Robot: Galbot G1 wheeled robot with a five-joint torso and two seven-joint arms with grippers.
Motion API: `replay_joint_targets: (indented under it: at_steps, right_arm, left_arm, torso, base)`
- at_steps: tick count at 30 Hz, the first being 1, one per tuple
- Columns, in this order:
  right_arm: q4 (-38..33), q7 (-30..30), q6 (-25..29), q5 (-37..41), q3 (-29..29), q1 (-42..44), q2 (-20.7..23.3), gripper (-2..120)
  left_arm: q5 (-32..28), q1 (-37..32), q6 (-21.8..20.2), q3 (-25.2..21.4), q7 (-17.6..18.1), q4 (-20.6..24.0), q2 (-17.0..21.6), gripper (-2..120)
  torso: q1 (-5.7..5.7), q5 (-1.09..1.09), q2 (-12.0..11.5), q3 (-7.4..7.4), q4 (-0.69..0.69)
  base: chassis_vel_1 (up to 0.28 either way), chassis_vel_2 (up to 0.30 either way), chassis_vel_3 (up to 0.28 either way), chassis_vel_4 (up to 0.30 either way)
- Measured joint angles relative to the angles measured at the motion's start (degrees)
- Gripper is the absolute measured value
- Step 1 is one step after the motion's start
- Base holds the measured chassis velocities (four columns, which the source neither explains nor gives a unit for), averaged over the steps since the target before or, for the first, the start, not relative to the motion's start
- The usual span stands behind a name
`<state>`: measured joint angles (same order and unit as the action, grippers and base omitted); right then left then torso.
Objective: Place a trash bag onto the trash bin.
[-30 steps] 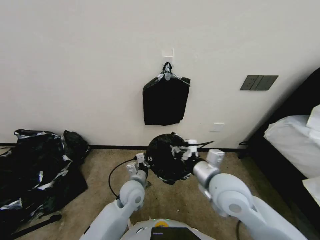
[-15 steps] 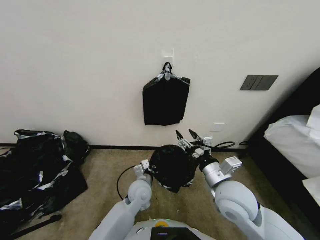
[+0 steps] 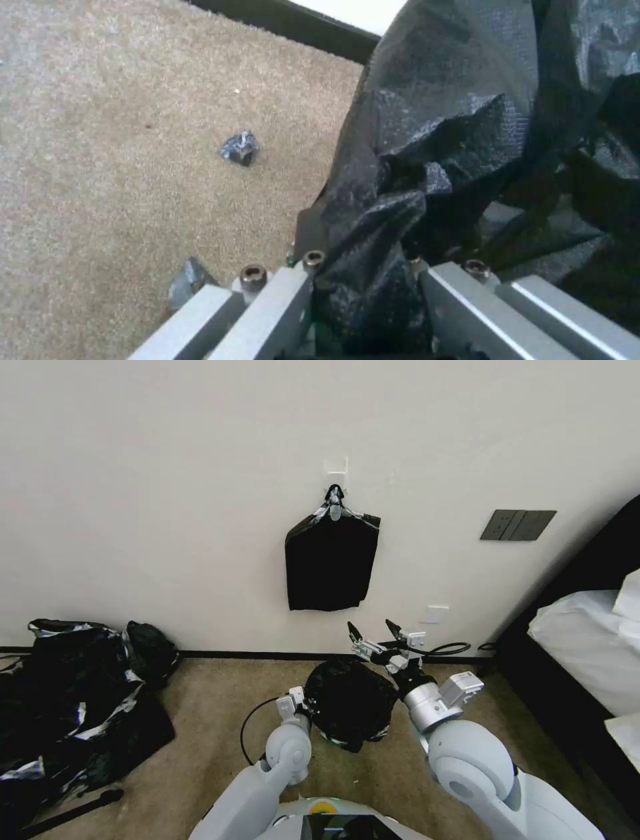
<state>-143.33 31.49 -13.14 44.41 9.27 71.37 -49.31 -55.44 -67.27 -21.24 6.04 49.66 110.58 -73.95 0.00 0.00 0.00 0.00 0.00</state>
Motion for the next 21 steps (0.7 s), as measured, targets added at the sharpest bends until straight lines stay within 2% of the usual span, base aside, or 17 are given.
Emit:
replay_joint_targets:
  at_steps: [1, 3, 4, 7, 8, 11, 13, 16, 18, 21]
  right_arm:
    - [0.01, 0.09, -0.03, 0.08, 0.0, 0.08, -0.01, 100]
    - [0.02, 0.46, -0.11, 0.31, -0.01, 0.17, -0.01, 100]
    - [0.02, 0.46, -0.11, 0.31, -0.01, 0.17, -0.01, 100]
    - [0.03, 1.49, -0.18, 1.54, -0.01, -0.01, 0.03, 100]
    - [0.03, 1.49, -0.18, 1.54, -0.01, -0.01, 0.03, 100]
    - [0.05, 2.04, -0.22, 2.46, 0.15, -0.54, 0.38, 100]
    - [0.06, 2.1, -0.23, 2.62, 0.16, -0.71, 0.49, 100]
    - [0.07, 2.25, -0.25, 3.5, 0.21, -1.35, 0.75, 100]
    - [0.08, 2.32, -0.26, 3.8, 0.21, -1.47, 0.8, 100]
    - [0.08, 2.36, -0.31, 4.23, 0.29, -1.47, 0.92, 100]
  left_arm:
    - [0.02, -0.05, -0.03, -0.13, 0.0, -0.07, 0.0, 1]
    - [0.34, -0.11, -0.03, -0.26, -0.08, -0.13, 0.12, 11]
    - [0.34, -0.11, -0.03, -0.26, -0.08, -0.13, 0.12, 11]
    - [0.54, -0.13, -0.29, -0.35, -0.12, 0.02, 0.37, 22]
    - [0.54, -0.13, -0.29, -0.35, -0.12, 0.02, 0.37, 22]
    - [0.6, -0.3, -0.41, -0.37, -0.09, 0.95, 0.8, 38]
    - [0.66, -0.38, -0.42, -0.4, -0.09, 1.25, 0.97, 42]
    - [1.21, -1.08, -0.43, -0.69, -0.08, 2.8, 1.91, 56]
    - [1.34, -1.33, -0.43, -0.82, -0.08, 3.35, 2.21, 59]
    - [2.33, -2.46, -0.35, -1.57, -0.29, 5.86, 3.69, 74]
  torso:
    - [0.0, 0.0, 0.0, 0.0, 0.0]
    - [0.0, 0.0, 0.0, 0.0, 0.0]
    - [0.0, 0.0, 0.0, 0.0, 0.0]
    - [0.0, 0.0, 0.0, 0.0, 0.0]
    - [0.0, 0.0, 0.0, 0.0, 0.0]
    - [0.0, 0.0, 0.0, 0.0, 0.0]
    - [0.0, 0.0, 0.0, 0.0, -0.01]
    - [0.0, -0.01, 0.0, 0.0, 0.0]
    - [0.0, 0.0, 0.0, 0.01, 0.0]
    - [0.0, 0.0, 0.0, 0.01, 0.0]
  base:
    - [0.0, 0.0, 0.0, 0.0]
    - [0.0, 0.0, 0.0, 0.0]
    - [0.0, 0.0, 0.0, 0.0]
    - [0.0, 0.0, 0.0, 0.0]
    - [0.0, 0.0, 0.0, 0.0]
    - [0.0, 0.0, 0.0, 0.0]
    - [0.0, 0.0, 0.0, 0.0]
    - [0.0, 0.0, 0.0, 0.0]
    - [0.0, 0.0, 0.0, 0.0]
    - [0.0, 0.0, 0.0, 0.0]
